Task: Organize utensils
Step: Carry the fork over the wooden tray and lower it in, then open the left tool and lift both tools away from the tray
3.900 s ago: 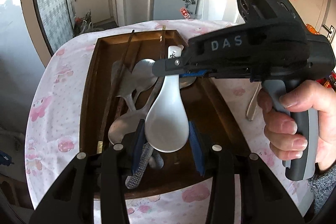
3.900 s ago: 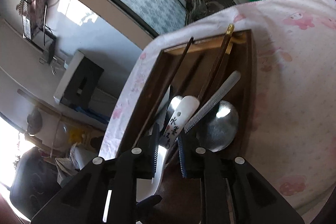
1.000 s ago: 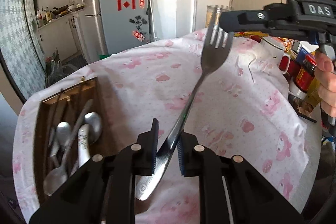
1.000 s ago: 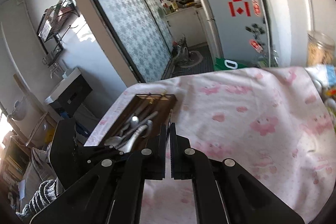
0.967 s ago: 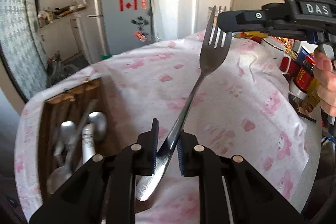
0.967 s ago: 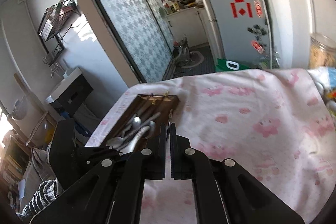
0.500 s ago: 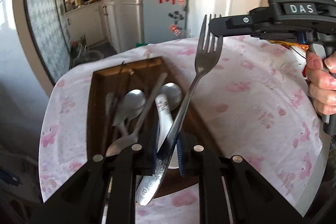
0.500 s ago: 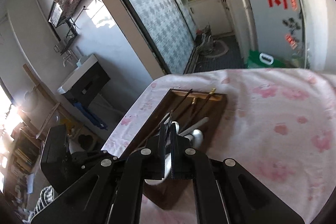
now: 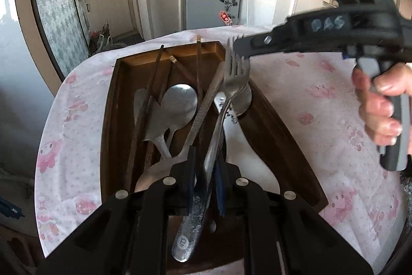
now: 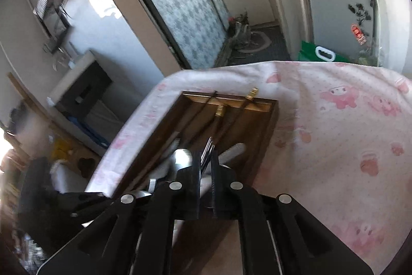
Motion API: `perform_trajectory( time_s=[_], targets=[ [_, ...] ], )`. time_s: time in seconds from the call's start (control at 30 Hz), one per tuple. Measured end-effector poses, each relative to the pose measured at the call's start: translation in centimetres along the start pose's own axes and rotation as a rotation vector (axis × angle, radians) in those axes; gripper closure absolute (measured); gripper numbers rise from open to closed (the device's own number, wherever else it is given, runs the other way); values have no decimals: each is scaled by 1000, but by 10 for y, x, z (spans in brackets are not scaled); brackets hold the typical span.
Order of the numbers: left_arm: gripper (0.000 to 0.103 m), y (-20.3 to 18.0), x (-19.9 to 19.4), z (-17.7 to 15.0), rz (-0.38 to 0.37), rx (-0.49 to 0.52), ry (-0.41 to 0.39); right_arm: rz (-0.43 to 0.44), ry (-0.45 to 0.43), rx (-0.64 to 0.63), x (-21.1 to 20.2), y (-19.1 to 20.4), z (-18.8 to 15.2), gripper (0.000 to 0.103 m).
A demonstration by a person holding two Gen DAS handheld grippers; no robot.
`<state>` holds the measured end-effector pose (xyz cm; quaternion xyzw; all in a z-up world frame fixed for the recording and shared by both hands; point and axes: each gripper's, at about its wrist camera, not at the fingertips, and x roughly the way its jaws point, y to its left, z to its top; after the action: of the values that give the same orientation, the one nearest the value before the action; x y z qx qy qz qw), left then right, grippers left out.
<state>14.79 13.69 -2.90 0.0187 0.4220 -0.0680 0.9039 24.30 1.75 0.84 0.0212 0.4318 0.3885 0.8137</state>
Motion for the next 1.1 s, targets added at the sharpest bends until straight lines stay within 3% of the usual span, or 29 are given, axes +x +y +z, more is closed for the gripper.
perform_trajectory(
  time_s=[0.13,0.2,0.23,0.3,0.37,0.5,0.53,0.57,0.67,0.83,1.1],
  targets=[
    [89,-1,2,3,3,-7,2,-89,-17,-74,3,6,-6,87],
    [90,-1,1,3,7,-10,-2,-98,-31,-100,1,7,-9,65],
    [89,-1,-1,4,11,-13,-11,-107,-46,-114,-2,10,-11,49],
    [87,0,-5,5,13,-23,-27,-113,-67,-143,-5,16,-14,47],
    [63,1,-11,6,17,-30,-49,-123,-72,-171,-7,21,-17,47],
    [46,1,-25,4,10,-38,-84,-150,-103,-222,-17,34,-26,39],
    [34,0,-28,3,4,-39,-94,-155,-109,-227,-18,36,-26,35],
    [28,-1,-33,1,4,-38,-109,-161,-119,-238,-22,39,-30,34],
    [15,-9,-42,-6,42,-14,-134,-169,-140,-257,-31,44,-40,28],
    [7,-22,-62,-20,30,10,-190,-179,-166,-259,-43,45,-57,15],
    [3,-37,-82,-40,50,-2,-262,-222,-243,-248,-78,51,-91,9]
  ],
)
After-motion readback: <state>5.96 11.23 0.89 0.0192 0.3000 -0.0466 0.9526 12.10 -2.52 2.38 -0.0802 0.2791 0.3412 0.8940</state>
